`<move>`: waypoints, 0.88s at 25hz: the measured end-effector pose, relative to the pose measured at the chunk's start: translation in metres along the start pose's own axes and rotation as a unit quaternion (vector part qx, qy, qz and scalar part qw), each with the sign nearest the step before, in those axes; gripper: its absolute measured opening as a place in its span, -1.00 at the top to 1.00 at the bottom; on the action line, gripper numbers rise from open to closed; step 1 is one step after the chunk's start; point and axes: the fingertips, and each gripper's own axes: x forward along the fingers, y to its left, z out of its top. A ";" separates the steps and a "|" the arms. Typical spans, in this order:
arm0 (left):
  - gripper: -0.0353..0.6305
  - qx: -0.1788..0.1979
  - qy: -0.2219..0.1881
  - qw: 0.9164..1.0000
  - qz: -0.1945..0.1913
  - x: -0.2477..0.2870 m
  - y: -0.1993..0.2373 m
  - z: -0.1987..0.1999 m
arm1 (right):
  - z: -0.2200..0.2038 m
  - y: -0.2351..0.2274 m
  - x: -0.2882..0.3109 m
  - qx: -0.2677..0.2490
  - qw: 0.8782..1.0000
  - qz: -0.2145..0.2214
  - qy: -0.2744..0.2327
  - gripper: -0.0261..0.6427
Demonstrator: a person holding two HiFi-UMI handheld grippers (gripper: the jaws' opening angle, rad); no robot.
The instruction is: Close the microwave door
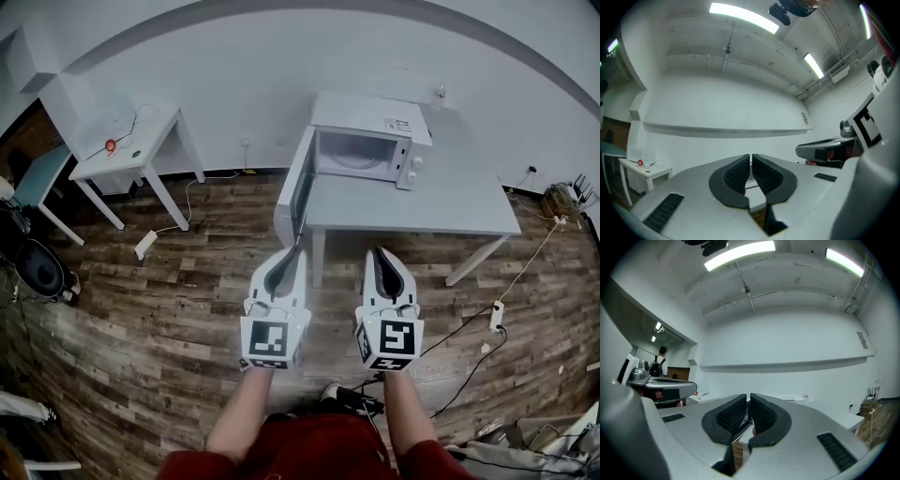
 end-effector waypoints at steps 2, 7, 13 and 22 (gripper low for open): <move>0.78 0.003 0.001 1.000 0.004 0.014 -0.007 -0.001 | -0.002 -0.015 0.007 0.005 1.000 0.002 -0.001 0.78; 0.78 0.007 0.001 1.000 0.014 0.045 -0.023 -0.003 | -0.012 -0.046 0.021 0.000 1.000 0.011 -0.001 0.78; 0.78 0.016 0.013 1.000 0.021 0.063 -0.027 -0.014 | -0.027 -0.064 0.037 0.016 1.000 0.018 0.006 0.78; 0.78 0.004 0.024 0.999 0.038 0.087 0.011 -0.040 | -0.046 -0.047 0.083 0.009 0.999 0.031 0.016 0.78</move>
